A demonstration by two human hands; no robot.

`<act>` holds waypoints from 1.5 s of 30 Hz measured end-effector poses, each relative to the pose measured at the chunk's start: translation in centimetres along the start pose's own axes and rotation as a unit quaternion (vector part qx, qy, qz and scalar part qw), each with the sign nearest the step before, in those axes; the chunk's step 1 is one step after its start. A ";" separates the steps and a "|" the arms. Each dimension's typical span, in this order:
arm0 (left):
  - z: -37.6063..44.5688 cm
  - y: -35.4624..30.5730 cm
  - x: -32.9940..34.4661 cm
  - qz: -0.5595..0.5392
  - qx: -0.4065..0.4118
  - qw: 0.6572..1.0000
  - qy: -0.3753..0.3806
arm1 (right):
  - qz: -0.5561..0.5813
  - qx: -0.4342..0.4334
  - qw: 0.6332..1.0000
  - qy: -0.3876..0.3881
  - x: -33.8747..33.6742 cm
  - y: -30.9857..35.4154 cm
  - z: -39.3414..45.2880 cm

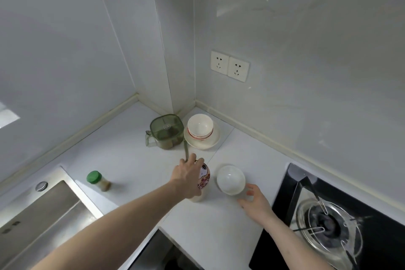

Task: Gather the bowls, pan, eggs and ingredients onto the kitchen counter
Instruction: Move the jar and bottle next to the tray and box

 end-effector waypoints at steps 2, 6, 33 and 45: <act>-0.7 0.2 0.4 -0.011 -0.001 1.000 0.001 | 0.025 0.010 1.000 0.000 0.5 0.3 0.8; -1.6 0.7 1.4 -0.047 -0.007 0.999 0.006 | 0.073 0.022 0.997 -0.014 2.0 -0.1 3.0; -10.6 30.3 3.9 -0.180 -0.267 0.944 -0.071 | -0.266 -0.224 0.937 0.030 12.1 12.7 -2.2; -8.8 32.6 5.5 -0.226 -0.215 0.940 -0.139 | -0.209 -0.186 0.955 -0.094 13.4 12.6 -2.4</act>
Point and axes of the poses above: each hand's wrist, its own z-axis towards the middle knuckle, its own x-axis out of the palm, y = z × x, the point moved 5 cm from there along z, towards the middle knuckle, and after that the axes turned 1 degree about x, right-handed, at the moved point
